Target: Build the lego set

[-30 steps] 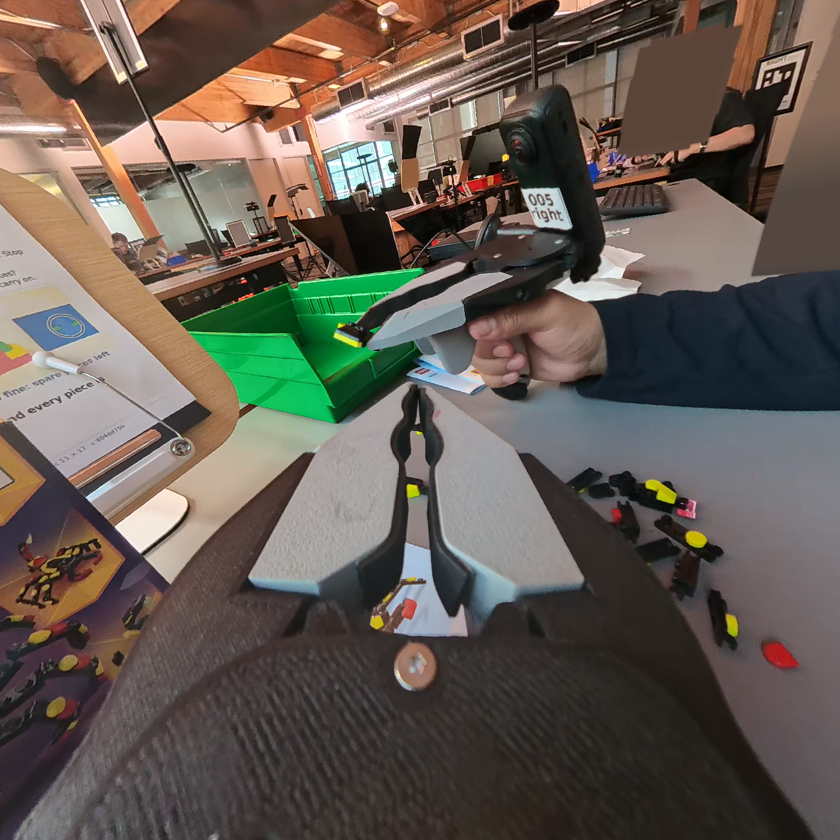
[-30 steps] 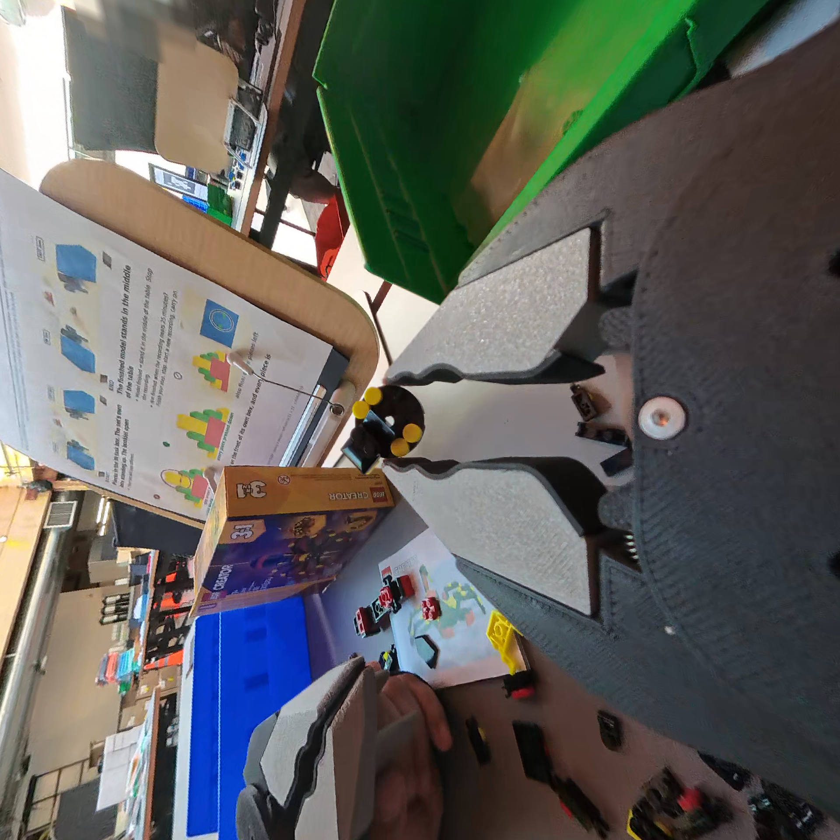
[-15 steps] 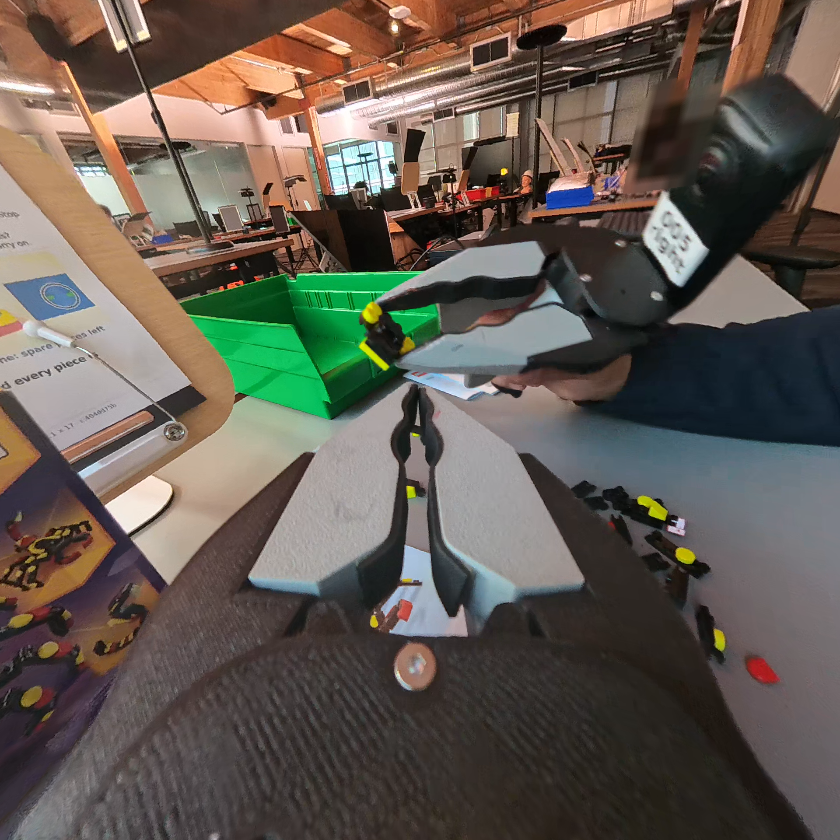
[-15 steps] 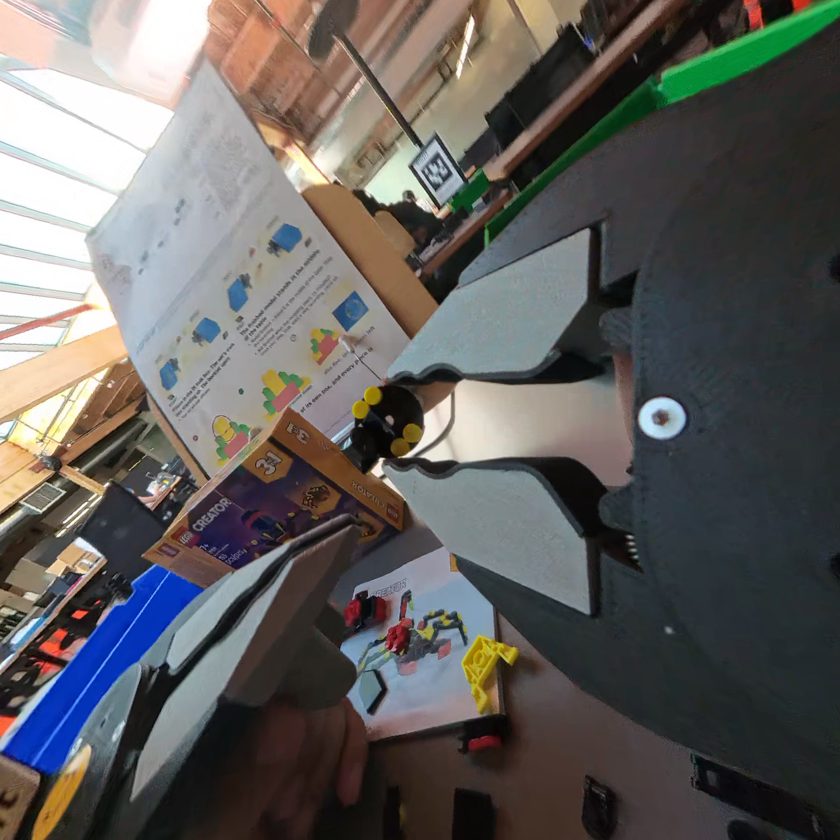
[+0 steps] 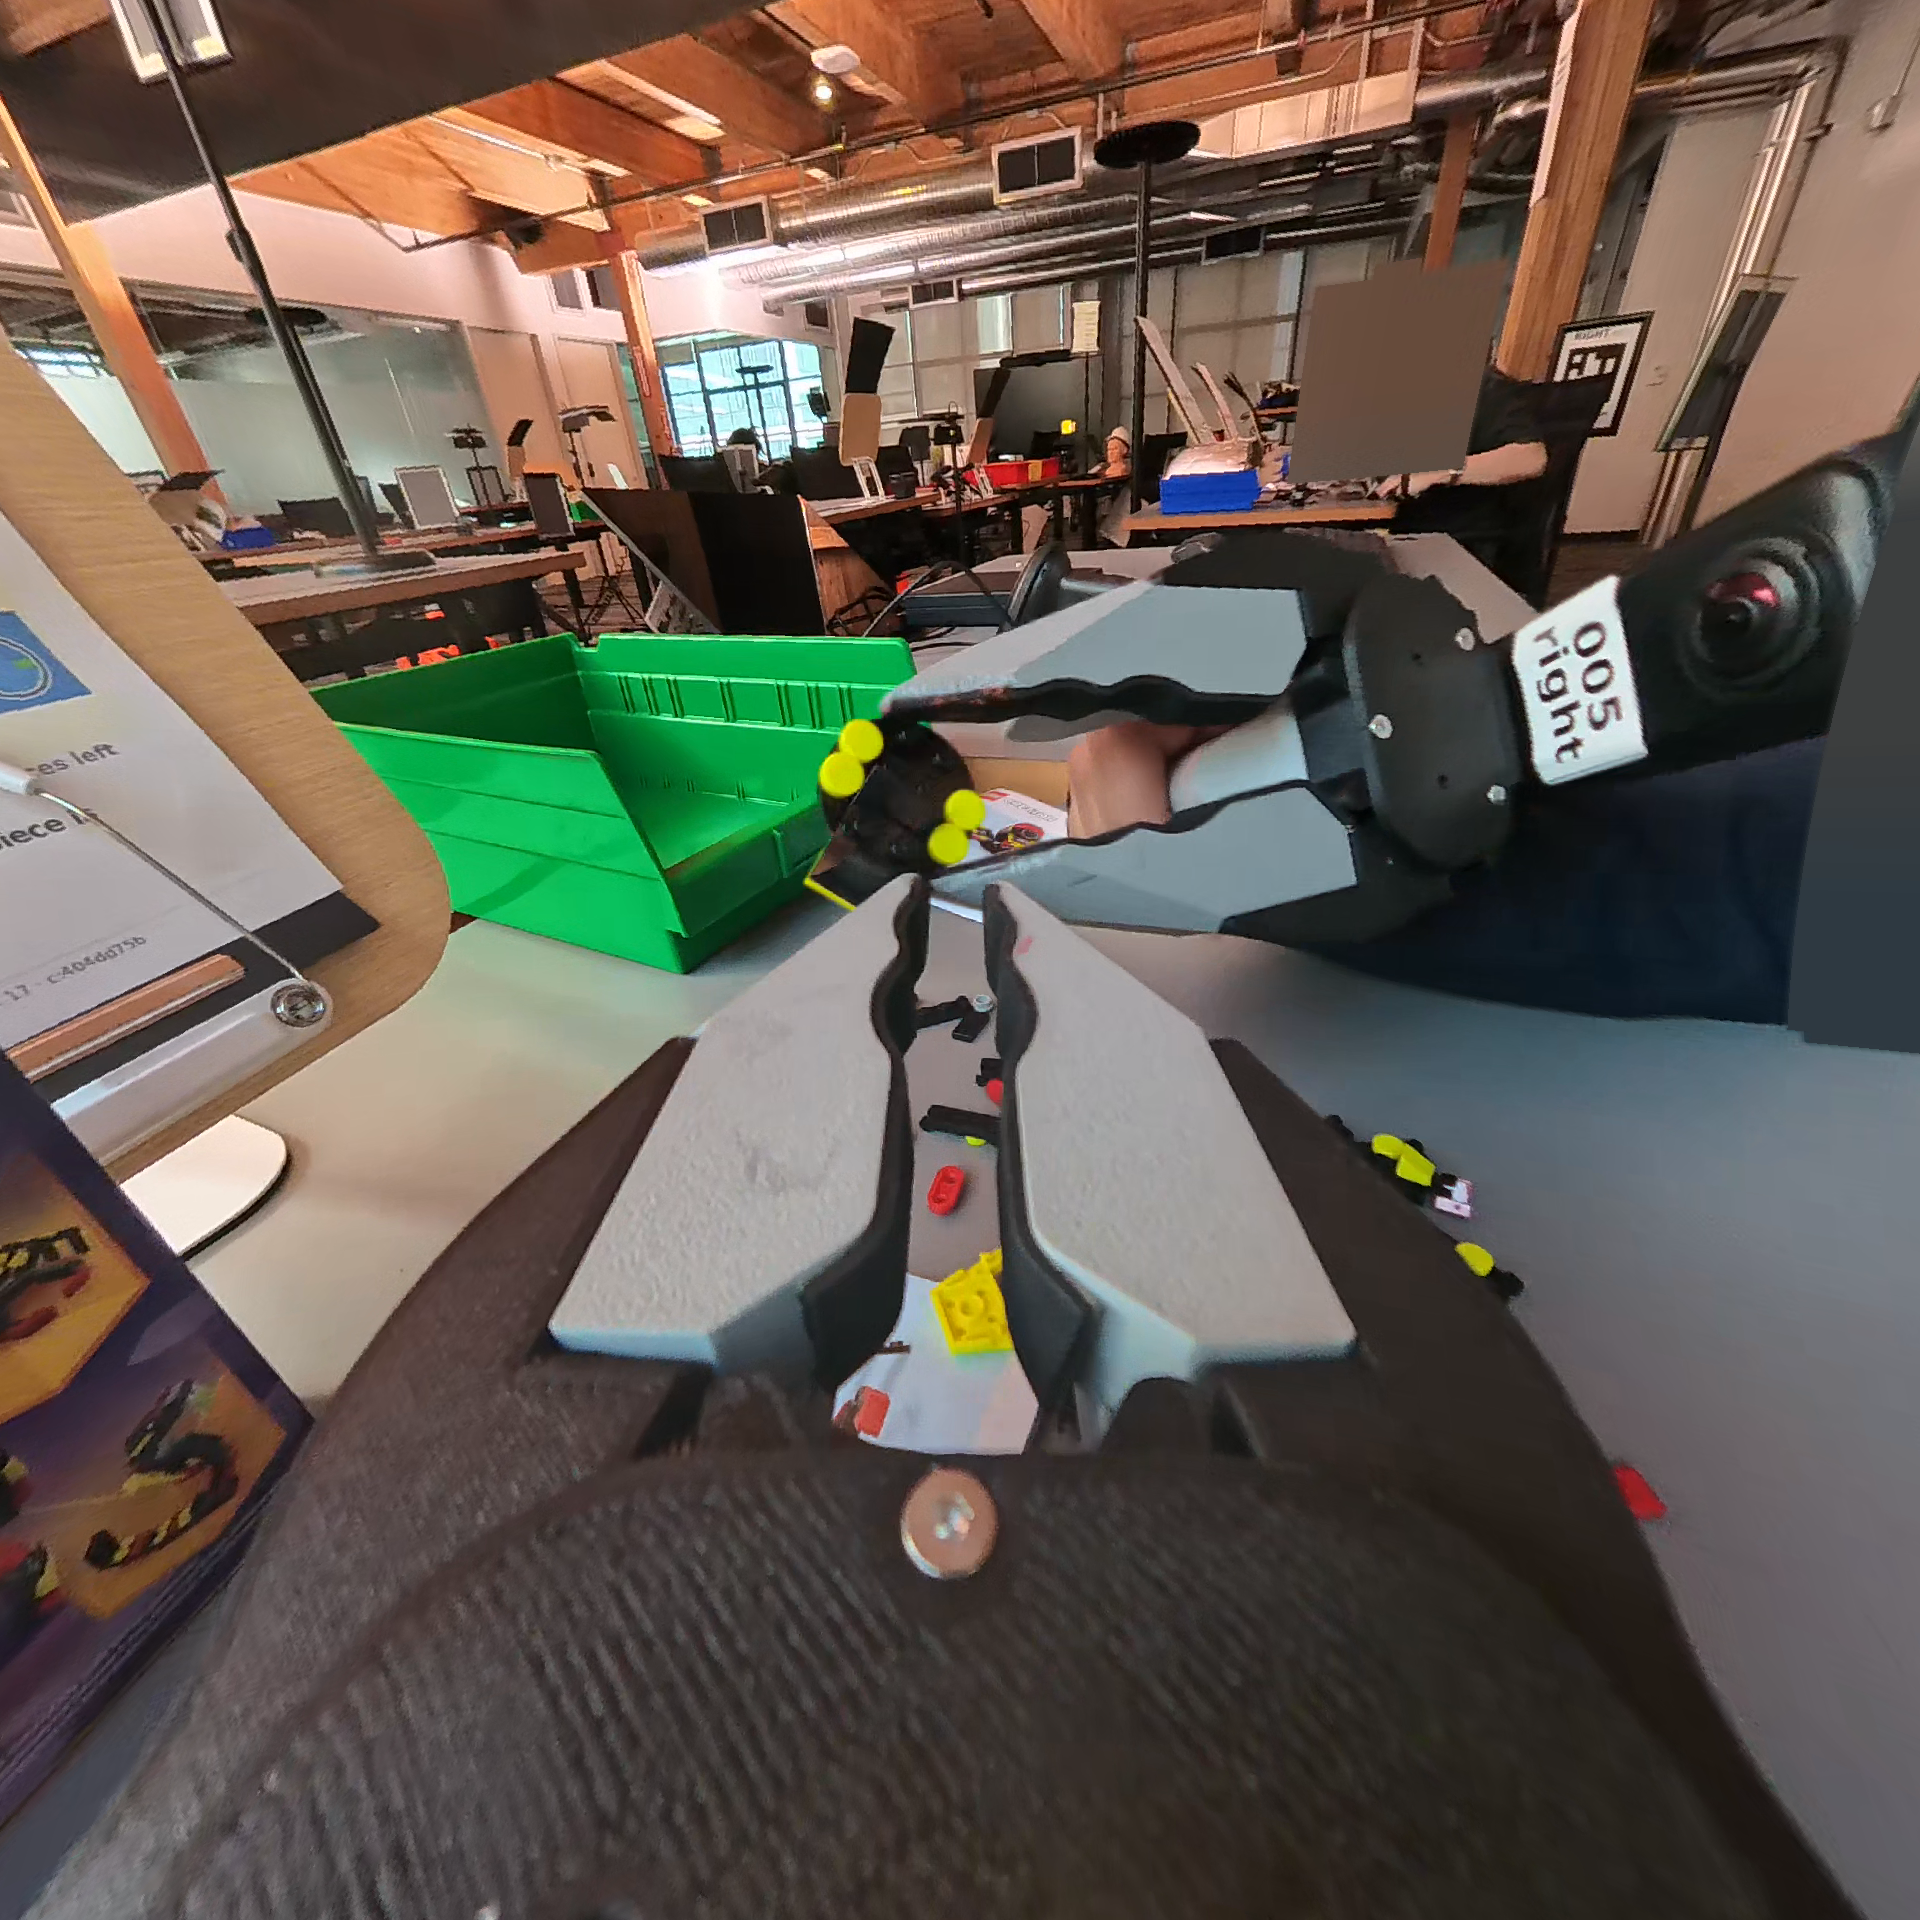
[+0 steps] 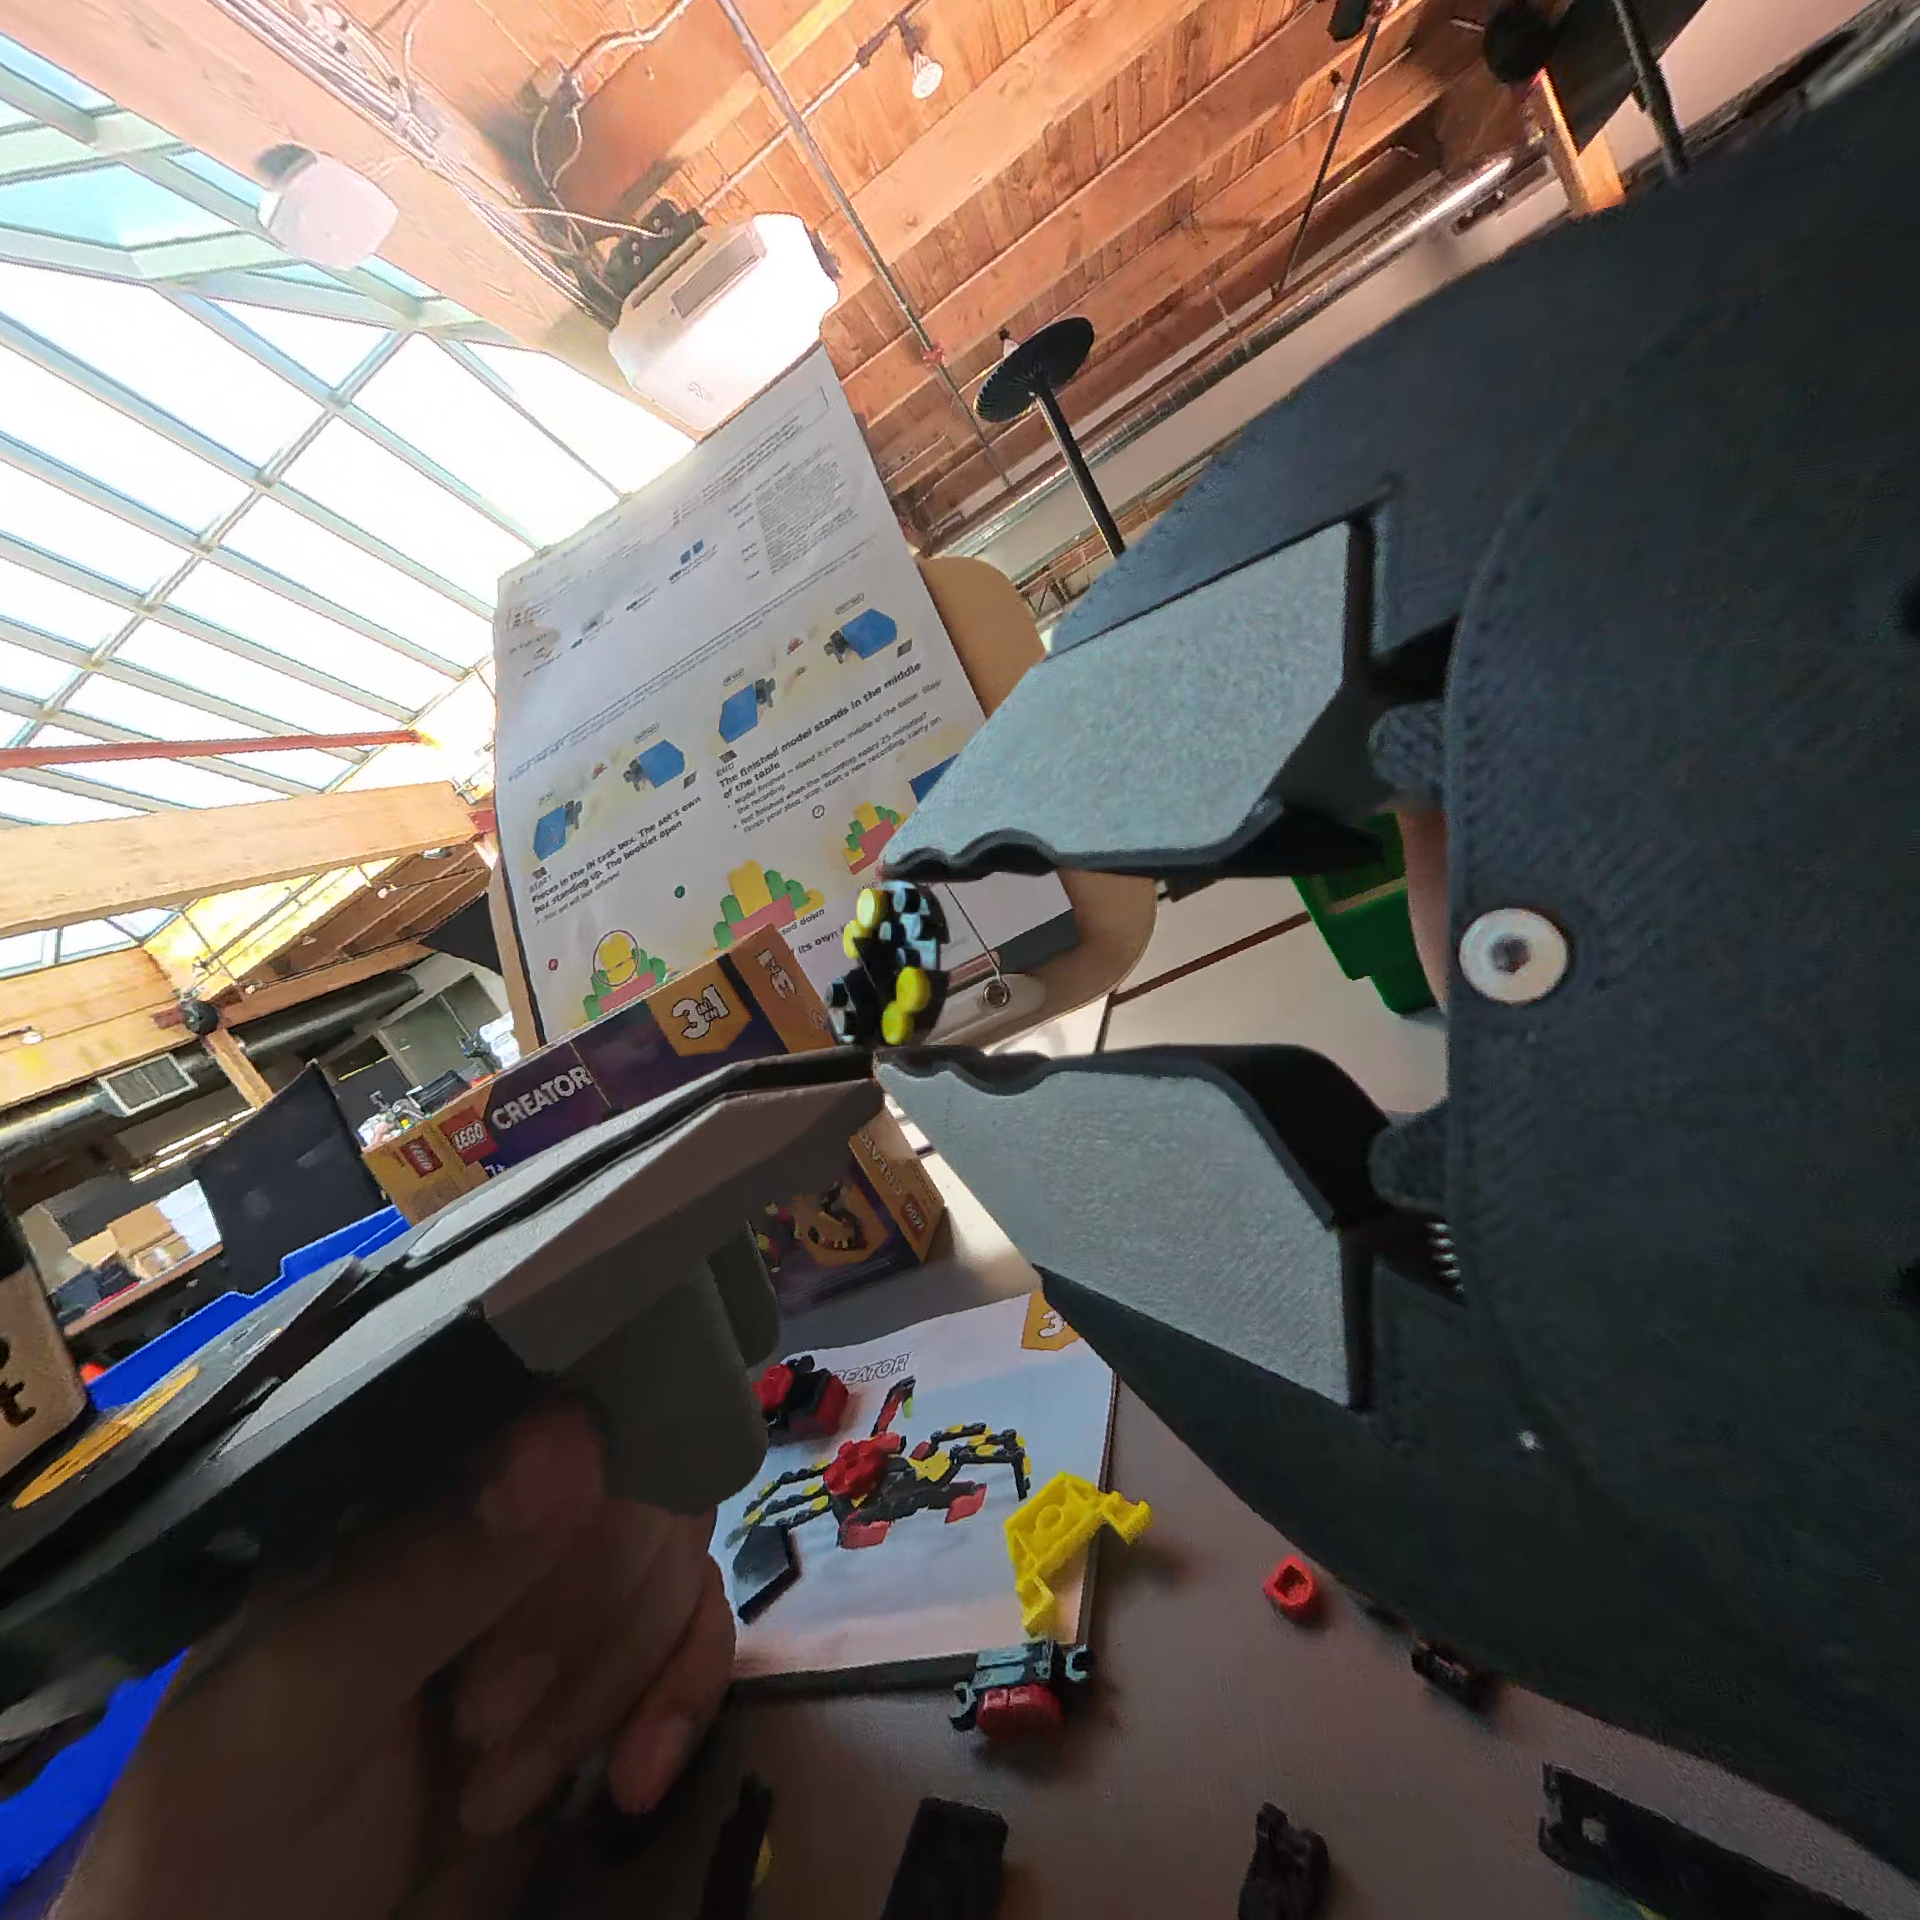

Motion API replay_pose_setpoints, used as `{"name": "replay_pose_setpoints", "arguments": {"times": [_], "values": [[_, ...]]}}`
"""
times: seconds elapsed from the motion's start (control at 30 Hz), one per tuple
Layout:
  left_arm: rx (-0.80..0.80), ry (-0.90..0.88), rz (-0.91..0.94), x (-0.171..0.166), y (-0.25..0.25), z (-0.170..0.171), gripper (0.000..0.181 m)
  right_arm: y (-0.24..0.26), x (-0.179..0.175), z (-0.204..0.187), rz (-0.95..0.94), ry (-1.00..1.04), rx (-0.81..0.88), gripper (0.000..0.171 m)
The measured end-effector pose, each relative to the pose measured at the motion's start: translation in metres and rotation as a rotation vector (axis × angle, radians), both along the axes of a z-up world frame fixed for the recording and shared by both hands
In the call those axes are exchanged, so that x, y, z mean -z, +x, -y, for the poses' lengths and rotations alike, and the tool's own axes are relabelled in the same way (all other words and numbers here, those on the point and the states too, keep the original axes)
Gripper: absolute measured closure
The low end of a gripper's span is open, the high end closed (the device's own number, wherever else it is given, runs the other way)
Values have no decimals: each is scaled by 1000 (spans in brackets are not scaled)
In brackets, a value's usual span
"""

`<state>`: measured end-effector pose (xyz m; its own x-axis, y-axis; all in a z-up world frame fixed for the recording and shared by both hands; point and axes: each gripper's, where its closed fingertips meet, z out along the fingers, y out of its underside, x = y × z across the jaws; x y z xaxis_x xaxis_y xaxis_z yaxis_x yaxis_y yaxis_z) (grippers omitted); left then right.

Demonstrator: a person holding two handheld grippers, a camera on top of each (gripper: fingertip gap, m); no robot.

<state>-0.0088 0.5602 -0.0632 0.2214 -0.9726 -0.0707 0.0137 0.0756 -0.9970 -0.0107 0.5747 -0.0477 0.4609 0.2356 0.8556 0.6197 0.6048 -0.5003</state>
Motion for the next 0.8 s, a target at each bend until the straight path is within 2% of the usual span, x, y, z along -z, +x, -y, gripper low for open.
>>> {"name": "replay_pose_setpoints", "arguments": {"times": [0.2,0.27,0.43,0.63,0.8], "values": [[-69,-52,48,-4,-7,-14,174,7,0,-6,-13,-15,22,143],[-67,-77,47,-4,-7,-16,171,10,1,-9,-64,-81,12,143],[-89,-52,29,-2,-6,-16,164,15,7,-20,-314,-466,-96,143],[-231,129,-119,10,-4,-25,160,23,9,-30,-649,-931,-238,144],[-278,258,-195,16,-1,-23,156,14,24,-21,-696,-1195,-304,143]]}}
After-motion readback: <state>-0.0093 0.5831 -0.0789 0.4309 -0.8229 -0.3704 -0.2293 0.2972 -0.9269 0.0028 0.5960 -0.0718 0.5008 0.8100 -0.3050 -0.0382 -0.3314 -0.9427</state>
